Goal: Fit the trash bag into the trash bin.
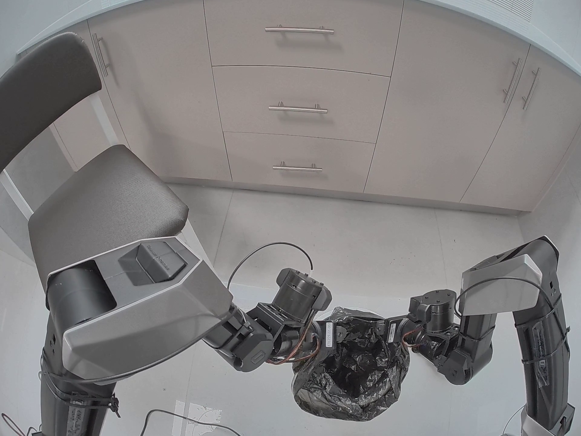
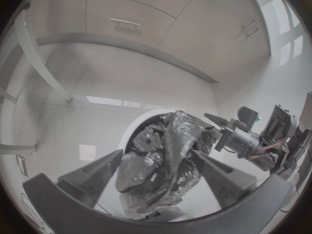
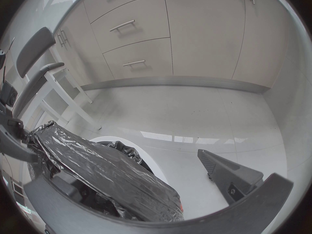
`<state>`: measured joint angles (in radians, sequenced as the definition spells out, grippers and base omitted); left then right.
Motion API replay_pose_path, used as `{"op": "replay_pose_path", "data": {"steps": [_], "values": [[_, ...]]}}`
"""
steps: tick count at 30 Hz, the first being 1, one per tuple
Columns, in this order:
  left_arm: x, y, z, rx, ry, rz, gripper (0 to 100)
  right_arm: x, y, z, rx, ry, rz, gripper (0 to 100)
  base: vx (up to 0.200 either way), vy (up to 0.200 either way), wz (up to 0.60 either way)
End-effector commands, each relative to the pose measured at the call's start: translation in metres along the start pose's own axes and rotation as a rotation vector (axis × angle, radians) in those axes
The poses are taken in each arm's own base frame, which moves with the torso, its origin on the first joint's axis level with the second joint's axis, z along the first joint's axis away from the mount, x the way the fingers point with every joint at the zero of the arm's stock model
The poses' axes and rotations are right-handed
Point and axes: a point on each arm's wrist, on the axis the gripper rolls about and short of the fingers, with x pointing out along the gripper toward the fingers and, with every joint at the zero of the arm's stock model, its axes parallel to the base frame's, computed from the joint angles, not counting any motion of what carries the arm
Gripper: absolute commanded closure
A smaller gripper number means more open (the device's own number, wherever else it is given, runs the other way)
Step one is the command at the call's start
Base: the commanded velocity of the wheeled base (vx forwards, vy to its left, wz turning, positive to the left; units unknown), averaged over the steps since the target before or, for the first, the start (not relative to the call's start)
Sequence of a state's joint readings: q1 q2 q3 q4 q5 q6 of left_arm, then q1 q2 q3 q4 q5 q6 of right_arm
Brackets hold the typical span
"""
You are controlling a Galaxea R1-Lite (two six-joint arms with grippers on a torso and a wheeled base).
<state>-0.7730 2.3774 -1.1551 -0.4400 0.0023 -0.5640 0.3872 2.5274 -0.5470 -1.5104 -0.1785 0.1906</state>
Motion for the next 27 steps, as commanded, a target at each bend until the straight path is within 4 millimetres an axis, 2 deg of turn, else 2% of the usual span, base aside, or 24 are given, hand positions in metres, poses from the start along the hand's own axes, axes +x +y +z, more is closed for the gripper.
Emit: {"op": "replay_pose_path", "data": {"steps": [1, 5, 12, 18, 27], "values": [[0.002, 0.0, 0.008, 0.067, -0.05, 0.089, 0, 0.004, 0.0, -0.003, 0.002, -0.003, 0.001, 0, 0.0, 0.0, 0.0], [0.008, 0.007, 0.009, 0.147, -0.078, 0.173, 0, 0.006, 0.0, -0.004, 0.002, -0.014, 0.003, 0, 0.0, 0.0, 0.0], [0.004, -0.004, 0.008, 0.177, -0.083, 0.165, 0, 0.007, -0.004, -0.003, 0.012, -0.02, -0.003, 0, 0.0, 0.0, 0.0], [0.007, -0.006, 0.004, 0.242, -0.107, 0.239, 0, 0.007, -0.004, -0.002, 0.031, -0.041, 0.002, 0, 0.0, 0.0, 0.0], [0.013, 0.004, 0.0, 0.395, -0.079, 0.294, 0, 0.008, 0.0, 0.0, 0.032, -0.049, 0.01, 0, 0.0, 0.0, 0.0]]}}
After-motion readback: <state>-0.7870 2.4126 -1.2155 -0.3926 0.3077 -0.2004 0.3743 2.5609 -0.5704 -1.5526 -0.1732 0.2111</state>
